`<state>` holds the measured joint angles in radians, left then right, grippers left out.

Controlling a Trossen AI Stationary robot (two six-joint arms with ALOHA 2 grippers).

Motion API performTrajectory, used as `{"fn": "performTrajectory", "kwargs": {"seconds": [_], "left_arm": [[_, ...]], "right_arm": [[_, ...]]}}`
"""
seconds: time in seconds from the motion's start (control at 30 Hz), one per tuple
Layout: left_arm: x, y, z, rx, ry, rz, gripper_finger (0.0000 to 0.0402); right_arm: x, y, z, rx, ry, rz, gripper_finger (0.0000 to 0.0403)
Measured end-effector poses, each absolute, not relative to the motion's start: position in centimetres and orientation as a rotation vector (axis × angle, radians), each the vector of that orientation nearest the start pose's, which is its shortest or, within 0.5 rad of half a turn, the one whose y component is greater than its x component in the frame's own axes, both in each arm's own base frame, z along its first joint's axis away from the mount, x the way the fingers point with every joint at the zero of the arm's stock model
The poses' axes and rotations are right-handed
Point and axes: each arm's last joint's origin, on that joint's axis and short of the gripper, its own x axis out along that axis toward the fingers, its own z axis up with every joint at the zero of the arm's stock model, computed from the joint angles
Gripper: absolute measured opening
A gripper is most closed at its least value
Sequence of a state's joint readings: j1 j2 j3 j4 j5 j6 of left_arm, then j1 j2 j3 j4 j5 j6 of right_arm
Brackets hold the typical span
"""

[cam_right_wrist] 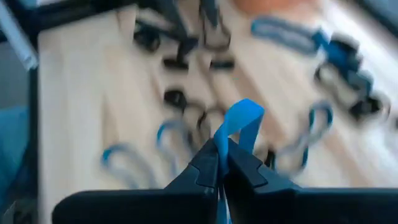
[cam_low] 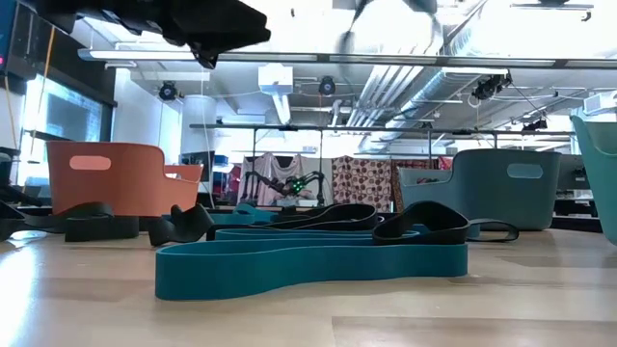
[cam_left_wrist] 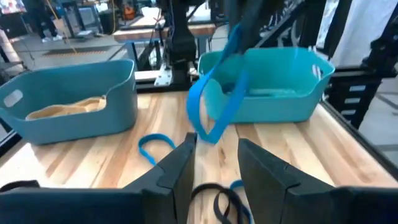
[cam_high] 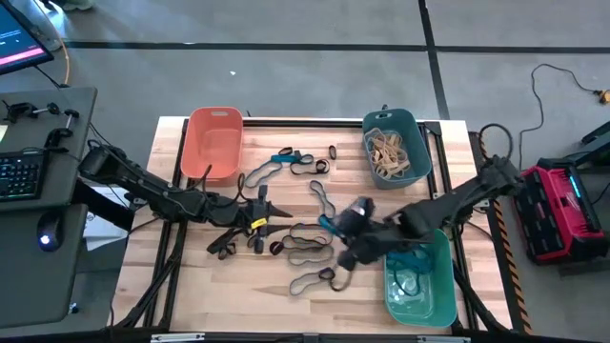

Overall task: Sort rubber bands into baskets
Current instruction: Put the blue rubber band into the green bin

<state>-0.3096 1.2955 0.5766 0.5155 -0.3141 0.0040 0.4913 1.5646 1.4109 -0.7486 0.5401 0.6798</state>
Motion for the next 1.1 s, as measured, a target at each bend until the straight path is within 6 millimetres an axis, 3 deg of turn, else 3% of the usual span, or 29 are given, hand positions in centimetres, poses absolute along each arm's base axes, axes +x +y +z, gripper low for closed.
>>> {"fn": "performTrajectory", "kwargs": {"seconds": [0.3, 0.57, 0.8, 1.0, 1.1], "left_arm": [[26.1, -7.4, 21.0, 0.079, 0.234, 0.003, 0.0117], [26.1, -7.4, 21.0, 0.079, 0.237, 0.000, 0.0117], [26.1, -7.4, 20.9, 0.080, 0.251, -0.020, 0.0117], [25.9, -7.5, 20.3, 0.074, 0.308, -0.043, 0.0117], [25.8, -7.5, 20.0, 0.048, 0.342, -0.078, 0.0117]], "right_arm": [[21.4, 17.7, 32.6, 0.440, 0.938, -0.327, 0.0002], [17.0, 19.9, 31.0, 0.563, 1.146, -0.549, 0.0002], [16.5, 20.8, 28.8, 0.458, 1.283, -0.726, 0.0002], [17.7, 21.4, 27.1, 0.397, 1.331, -0.757, 0.0005], [18.3, 21.5, 26.4, 0.387, 1.395, -0.768, 0.0024]]}}
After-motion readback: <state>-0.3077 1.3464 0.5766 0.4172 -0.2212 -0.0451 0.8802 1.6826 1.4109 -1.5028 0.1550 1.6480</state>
